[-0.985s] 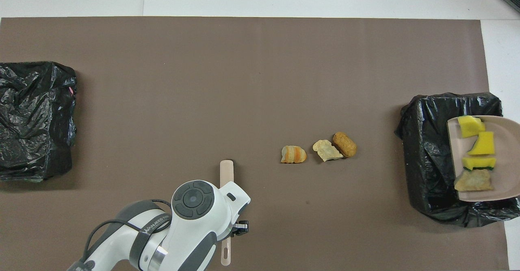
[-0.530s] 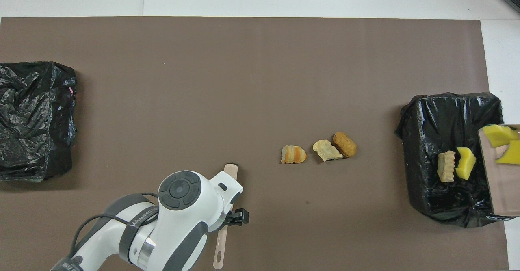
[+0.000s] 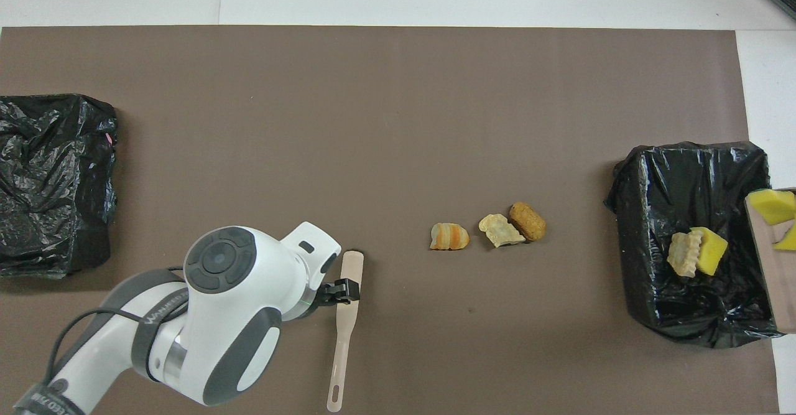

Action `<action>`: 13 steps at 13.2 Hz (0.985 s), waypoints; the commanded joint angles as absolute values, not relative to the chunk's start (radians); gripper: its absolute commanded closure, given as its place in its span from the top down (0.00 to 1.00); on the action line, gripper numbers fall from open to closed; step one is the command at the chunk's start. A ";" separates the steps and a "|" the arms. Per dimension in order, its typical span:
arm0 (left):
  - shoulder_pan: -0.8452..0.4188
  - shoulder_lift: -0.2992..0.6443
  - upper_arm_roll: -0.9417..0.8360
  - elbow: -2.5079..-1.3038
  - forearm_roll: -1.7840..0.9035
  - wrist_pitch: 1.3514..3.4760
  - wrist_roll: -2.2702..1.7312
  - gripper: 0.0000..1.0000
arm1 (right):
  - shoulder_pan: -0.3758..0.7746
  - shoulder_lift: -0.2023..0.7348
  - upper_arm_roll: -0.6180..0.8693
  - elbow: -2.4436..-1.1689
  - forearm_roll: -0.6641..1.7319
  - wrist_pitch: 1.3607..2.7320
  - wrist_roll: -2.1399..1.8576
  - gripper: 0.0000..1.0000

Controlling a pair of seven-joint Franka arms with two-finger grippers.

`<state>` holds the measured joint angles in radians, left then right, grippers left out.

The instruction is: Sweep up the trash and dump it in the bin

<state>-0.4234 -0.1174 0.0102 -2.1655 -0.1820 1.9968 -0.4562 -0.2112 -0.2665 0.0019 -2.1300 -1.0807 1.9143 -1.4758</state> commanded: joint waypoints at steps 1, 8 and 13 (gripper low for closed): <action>-0.293 -0.118 0.002 -2.134 -0.155 1.950 -0.294 1.00 | -0.175 -0.278 0.003 -2.197 -1.121 1.908 -1.361 0.00; -0.089 -0.120 0.002 -2.082 -0.051 1.892 0.010 1.00 | -0.101 -0.330 0.026 -2.184 -1.244 1.835 -1.426 0.00; 0.087 -0.114 0.002 -1.950 -0.049 1.780 0.251 1.00 | -0.116 -0.328 0.022 -2.128 -1.093 1.830 -1.456 0.00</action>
